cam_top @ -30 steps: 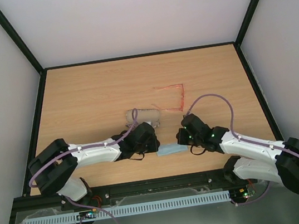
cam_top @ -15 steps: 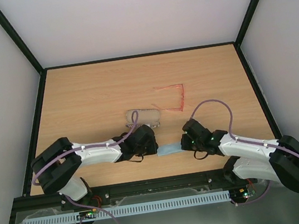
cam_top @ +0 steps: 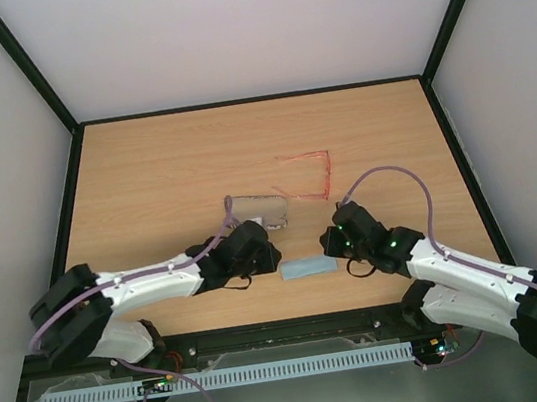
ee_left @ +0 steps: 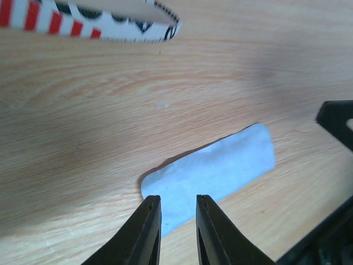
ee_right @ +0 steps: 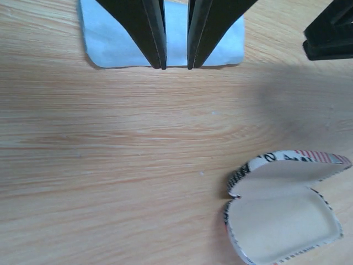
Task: Organize the sunglasses
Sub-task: Adjust the glasses cleaning cloth at the center of the board, then move the sunglasses case at the center of the board.
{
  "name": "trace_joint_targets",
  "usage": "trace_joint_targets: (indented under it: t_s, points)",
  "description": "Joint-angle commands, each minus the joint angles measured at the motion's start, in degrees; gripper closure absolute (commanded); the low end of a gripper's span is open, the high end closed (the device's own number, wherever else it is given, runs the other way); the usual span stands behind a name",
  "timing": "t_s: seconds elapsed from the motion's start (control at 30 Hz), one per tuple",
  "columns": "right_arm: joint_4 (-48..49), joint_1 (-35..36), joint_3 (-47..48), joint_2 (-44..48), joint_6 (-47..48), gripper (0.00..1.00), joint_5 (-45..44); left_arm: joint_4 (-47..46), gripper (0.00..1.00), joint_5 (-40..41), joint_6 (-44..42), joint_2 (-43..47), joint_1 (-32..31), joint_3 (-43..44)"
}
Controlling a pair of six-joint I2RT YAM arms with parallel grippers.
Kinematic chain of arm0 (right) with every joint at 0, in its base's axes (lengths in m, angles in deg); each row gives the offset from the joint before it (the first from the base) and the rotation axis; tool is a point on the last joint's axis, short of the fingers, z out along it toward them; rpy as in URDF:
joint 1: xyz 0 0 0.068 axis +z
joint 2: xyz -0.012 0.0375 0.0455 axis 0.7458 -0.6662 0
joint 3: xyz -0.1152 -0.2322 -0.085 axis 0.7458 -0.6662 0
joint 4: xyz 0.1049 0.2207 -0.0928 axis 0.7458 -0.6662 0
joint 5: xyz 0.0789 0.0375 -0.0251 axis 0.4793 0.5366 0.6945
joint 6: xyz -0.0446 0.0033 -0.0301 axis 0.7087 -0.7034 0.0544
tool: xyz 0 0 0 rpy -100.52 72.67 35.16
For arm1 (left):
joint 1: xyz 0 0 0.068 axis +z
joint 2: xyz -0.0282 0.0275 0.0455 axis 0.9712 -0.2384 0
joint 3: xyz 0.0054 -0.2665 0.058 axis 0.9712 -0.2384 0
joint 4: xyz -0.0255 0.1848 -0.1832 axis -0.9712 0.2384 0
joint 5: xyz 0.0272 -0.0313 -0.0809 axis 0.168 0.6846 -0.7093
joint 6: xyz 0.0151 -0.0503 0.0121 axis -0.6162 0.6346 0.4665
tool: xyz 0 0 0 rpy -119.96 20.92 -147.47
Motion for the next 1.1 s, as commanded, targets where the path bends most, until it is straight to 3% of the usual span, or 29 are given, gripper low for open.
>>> trace_joint_targets:
  t_s: [0.0, 0.27, 0.47, 0.77, 1.07]
  points:
    - [-4.44, -0.26, 2.92, 0.88, 1.25, 0.85, -1.33, 5.98, 0.79, 2.7, 0.12, 6.89, 1.08, -0.15]
    - [-3.96, -0.33, 3.58, 0.21, 2.06, 0.85, -0.81, 13.5, 0.72, 3.43, -1.39, 20.0, 9.7, -3.66]
    - [-2.6, -0.32, 4.88, -2.8, 2.77, 0.85, -0.26, 16.65, 0.71, 1.9, -4.6, 24.12, 18.33, -5.26]
    - [-1.44, -0.65, 10.15, -10.73, 5.77, 0.84, -2.06, 14.99, 0.71, 1.13, -6.96, 22.8, 27.28, -7.27]
    - [-0.5, -2.04, 17.88, -23.75, 9.39, 0.75, -6.01, 8.73, 0.74, 0.67, -8.53, 12.63, 30.45, -5.56]
